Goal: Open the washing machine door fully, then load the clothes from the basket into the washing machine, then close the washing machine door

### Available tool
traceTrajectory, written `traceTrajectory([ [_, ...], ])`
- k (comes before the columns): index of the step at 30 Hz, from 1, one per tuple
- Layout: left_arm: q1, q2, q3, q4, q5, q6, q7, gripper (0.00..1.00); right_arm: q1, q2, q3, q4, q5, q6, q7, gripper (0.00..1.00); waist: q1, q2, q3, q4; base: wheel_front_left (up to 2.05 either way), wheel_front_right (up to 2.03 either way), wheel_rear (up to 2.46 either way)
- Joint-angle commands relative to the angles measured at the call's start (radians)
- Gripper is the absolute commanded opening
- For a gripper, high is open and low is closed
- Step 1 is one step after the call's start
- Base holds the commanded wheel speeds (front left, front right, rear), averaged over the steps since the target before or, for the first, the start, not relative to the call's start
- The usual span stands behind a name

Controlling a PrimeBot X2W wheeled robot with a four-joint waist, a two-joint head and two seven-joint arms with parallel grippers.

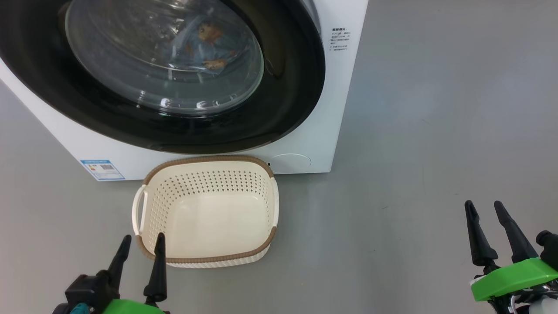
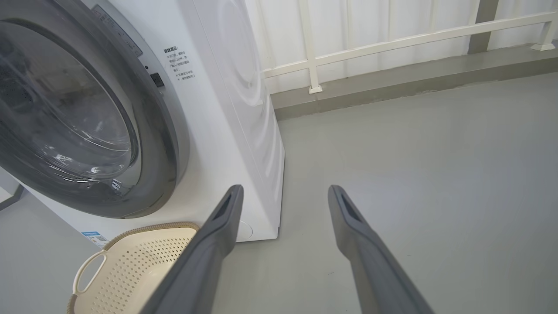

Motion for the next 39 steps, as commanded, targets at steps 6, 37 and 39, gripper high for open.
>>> traceTrajectory([
  [6, 0.003, 0.017, 0.041, -0.03, 0.026, -0.002, -0.006, 1.0, 0.024, -0.008, 0.008, -0.02, -0.017, 0.002, -0.005, 1.0, 0.0001, 0.0, -0.004, 0.002, 0.0, 0.0, 0.0],
  [37, 0.027, -0.016, 0.0, 0.031, -0.003, 0.0, 0.006, 0.0, 0.029, 0.052, -0.026, 0.046, 0.018, 0.0, 0.008, 0.0, 0.0003, 0.0, -0.02, 0.013, 0.0, 0.0, 0.0],
  [39, 0.027, -0.014, 0.001, 0.03, -0.027, 0.001, 0.011, 0.0, 0.03, 0.054, -0.027, 0.044, 0.037, 0.0, 0.014, 0.0, 0.0013, 0.0, -0.023, 0.013, 0.0, 0.0, 0.0],
])
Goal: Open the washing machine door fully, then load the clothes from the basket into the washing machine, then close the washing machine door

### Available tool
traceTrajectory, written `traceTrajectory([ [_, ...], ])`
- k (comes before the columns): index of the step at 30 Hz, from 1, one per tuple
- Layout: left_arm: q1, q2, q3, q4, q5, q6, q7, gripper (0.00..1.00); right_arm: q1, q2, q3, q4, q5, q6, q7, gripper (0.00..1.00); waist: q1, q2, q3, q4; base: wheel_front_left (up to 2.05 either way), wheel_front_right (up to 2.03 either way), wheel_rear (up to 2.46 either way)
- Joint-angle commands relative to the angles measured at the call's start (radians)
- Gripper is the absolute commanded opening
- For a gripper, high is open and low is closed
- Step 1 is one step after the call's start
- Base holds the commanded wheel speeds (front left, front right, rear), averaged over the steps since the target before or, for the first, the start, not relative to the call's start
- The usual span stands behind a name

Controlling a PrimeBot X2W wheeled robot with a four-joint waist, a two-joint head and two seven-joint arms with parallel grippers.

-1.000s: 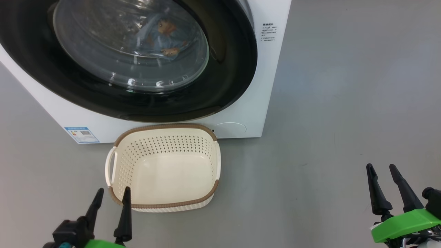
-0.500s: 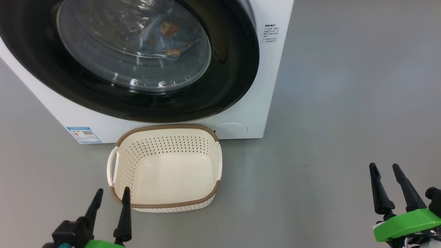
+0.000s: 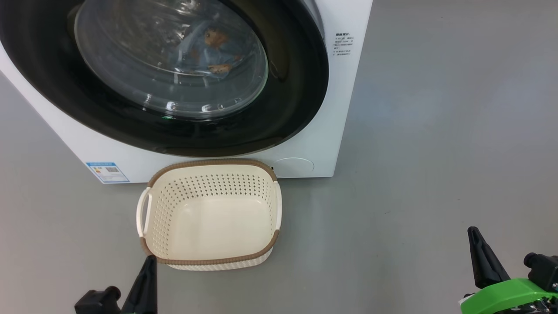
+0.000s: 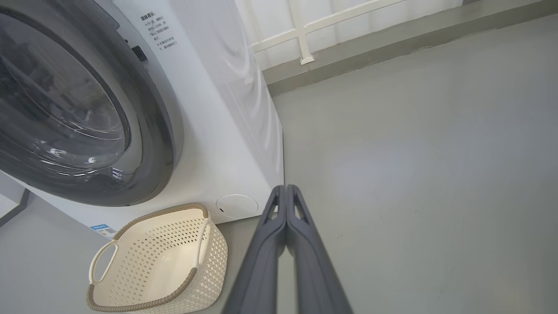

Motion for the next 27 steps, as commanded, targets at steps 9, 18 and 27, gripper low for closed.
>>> traceTrajectory([
  [9, -0.02, 0.015, 0.008, -0.019, -0.125, 0.0, 0.022, 0.0, -0.012, -0.004, -0.005, -0.031, 0.1, 0.0, 0.03, 0.0, -0.0006, -0.0001, -0.01, -0.001, 0.0, 0.0, 0.0],
  [18, -0.029, 0.021, 0.013, -0.015, -0.229, 0.0, 0.043, 0.0, -0.014, 0.006, -0.008, -0.039, 0.182, 0.0, 0.057, 0.0, -0.0006, -0.0001, -0.019, -0.002, 0.0, 0.0, 0.0],
  [27, -0.036, 0.027, 0.019, -0.013, -0.332, -0.001, 0.064, 0.0, -0.016, 0.016, -0.011, -0.047, 0.265, 0.0, 0.083, 0.0, -0.0007, -0.0001, -0.028, -0.003, 0.0, 0.0, 0.0],
])
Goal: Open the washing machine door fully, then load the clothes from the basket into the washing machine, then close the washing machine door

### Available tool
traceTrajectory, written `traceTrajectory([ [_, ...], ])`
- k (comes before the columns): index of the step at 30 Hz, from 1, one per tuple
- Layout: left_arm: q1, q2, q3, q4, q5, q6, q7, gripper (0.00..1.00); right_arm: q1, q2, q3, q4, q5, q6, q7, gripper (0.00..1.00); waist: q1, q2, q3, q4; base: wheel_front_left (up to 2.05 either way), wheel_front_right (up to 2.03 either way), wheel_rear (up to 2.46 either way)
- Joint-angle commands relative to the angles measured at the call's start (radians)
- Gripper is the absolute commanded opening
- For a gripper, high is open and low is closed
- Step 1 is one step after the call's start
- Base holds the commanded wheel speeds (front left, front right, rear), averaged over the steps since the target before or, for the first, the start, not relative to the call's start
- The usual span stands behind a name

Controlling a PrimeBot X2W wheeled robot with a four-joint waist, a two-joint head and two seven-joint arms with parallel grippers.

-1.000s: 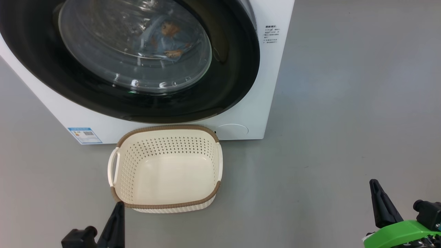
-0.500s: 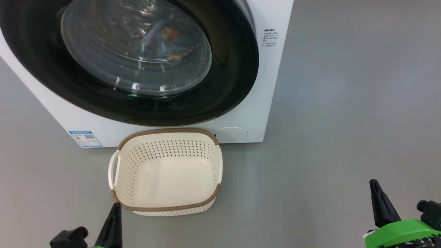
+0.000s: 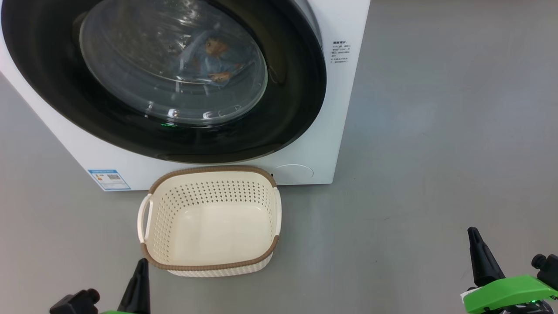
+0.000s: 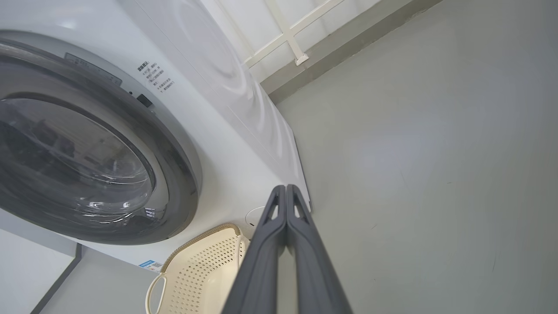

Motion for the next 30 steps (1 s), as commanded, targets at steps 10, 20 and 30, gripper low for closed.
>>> traceTrajectory([
  [10, -0.04, 0.022, 0.024, -0.019, -0.135, -0.001, 0.029, 0.0, -0.017, 0.006, -0.007, -0.038, 0.112, 0.001, 0.033, 0.0, -0.0001, 0.0, -0.01, -0.001, 0.0, 0.0, 0.0],
  [20, -0.048, 0.025, 0.034, -0.018, -0.247, -0.001, 0.056, 0.0, -0.018, 0.017, -0.011, -0.048, 0.204, 0.001, 0.063, 0.0, -0.0001, 0.0, -0.02, -0.002, 0.0, 0.0, 0.0],
  [30, -0.054, 0.028, 0.044, -0.018, -0.348, -0.002, 0.08, 0.0, -0.02, 0.027, -0.014, -0.056, 0.286, 0.001, 0.09, 0.0, -0.0001, 0.0, -0.029, -0.004, 0.0, 0.0, 0.0],
])
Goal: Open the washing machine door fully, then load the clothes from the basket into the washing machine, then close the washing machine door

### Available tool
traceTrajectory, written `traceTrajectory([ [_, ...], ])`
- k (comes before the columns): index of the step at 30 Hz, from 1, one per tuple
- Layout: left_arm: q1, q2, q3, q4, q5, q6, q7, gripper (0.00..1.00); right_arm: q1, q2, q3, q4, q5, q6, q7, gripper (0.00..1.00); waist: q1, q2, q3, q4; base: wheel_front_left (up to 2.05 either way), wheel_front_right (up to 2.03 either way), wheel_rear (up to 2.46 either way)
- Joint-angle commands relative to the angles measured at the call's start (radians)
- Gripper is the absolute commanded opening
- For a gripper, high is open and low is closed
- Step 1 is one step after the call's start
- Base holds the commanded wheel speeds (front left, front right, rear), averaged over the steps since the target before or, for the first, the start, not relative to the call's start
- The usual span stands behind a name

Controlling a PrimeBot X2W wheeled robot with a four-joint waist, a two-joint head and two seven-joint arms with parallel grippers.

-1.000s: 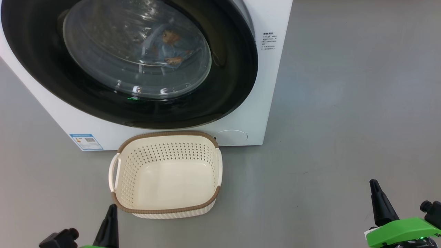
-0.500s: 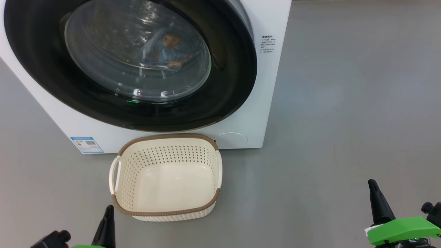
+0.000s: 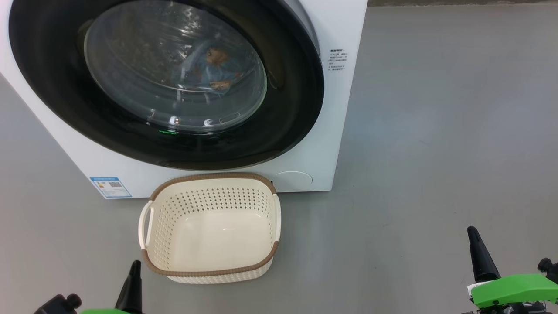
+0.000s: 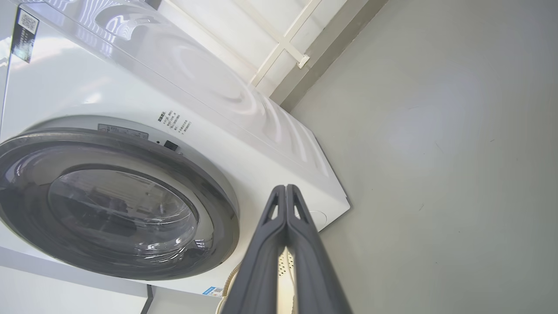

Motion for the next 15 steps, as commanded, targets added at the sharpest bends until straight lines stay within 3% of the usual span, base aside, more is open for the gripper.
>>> traceTrajectory([
  [1, -0.047, 0.021, 0.024, -0.018, -0.027, -0.002, 0.007, 0.0, -0.02, -0.003, 0.009, -0.03, 0.022, 0.001, 0.005, 0.0, 0.0, 0.0, -0.001, 0.0, 0.0, 0.0, 0.0],
  [15, -0.058, 0.024, 0.04, -0.017, -0.181, -0.002, 0.046, 0.0, -0.022, 0.013, 0.004, -0.043, 0.149, 0.001, 0.047, 0.0, 0.0, 0.0, -0.014, -0.002, 0.0, 0.0, 0.0],
])
